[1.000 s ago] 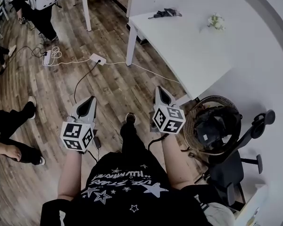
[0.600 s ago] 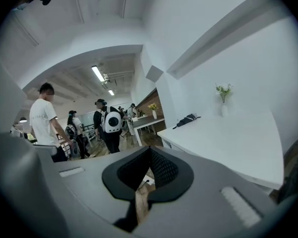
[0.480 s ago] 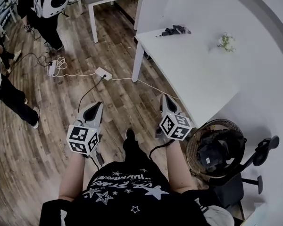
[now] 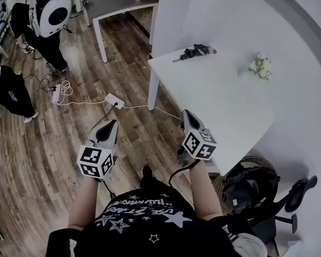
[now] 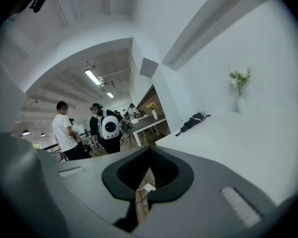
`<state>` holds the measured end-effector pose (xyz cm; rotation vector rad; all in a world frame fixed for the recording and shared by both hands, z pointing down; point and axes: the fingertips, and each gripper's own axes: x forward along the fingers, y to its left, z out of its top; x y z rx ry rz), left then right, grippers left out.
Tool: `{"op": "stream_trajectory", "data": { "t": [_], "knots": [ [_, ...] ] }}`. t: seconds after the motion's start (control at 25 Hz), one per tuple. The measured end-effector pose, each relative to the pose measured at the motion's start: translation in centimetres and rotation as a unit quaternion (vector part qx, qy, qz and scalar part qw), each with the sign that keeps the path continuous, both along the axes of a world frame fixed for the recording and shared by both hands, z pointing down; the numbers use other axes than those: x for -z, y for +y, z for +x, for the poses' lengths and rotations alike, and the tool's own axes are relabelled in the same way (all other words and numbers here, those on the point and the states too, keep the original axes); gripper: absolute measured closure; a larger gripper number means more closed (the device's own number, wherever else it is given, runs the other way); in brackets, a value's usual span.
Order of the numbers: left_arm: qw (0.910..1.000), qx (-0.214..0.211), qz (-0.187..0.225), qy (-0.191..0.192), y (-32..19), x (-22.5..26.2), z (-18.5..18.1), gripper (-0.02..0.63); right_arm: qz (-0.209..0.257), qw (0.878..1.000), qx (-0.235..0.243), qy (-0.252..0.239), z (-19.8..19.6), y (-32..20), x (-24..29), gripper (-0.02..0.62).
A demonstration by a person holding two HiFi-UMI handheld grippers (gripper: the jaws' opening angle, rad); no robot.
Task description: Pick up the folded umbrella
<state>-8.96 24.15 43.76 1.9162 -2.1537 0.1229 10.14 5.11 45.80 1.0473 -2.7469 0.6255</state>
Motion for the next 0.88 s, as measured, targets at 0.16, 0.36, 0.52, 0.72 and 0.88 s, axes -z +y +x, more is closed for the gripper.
{"op": "stream_trajectory", "data": {
  "t": [0.16, 0.36, 0.52, 0.72, 0.88],
  "knots": [
    [1.0, -0.005, -0.002, 0.0, -4.8, -0.2, -1.4, 0.603, 0.002, 1.0, -0.005, 0.008, -1.3, -4.9, -0.3, 0.58],
    [1.0, -0.004, 0.004, 0.0, -10.3, -0.1, -2.9, 0.603, -0.006, 1.0, -0.012, 0.016, -2.5, -9.9, -1.5, 0.58],
    [0.9999, -0.01, -0.002, 0.003, -13.0, -0.7, -2.9, 0.603, -0.015, 0.999, -0.018, 0.023, -2.3, -12.4, -2.6, 0.58],
    [0.9998, -0.014, -0.01, 0.01, -14.7, -1.2, -3.3, 0.603, -0.029, 0.999, -0.027, 0.026, -1.9, -13.9, -3.4, 0.58],
    [0.9997, -0.022, -0.006, 0.012, -16.4, -1.0, -3.8, 0.603, -0.037, 0.998, -0.04, 0.028, -1.5, -14.7, -3.9, 0.58]
  ]
}}
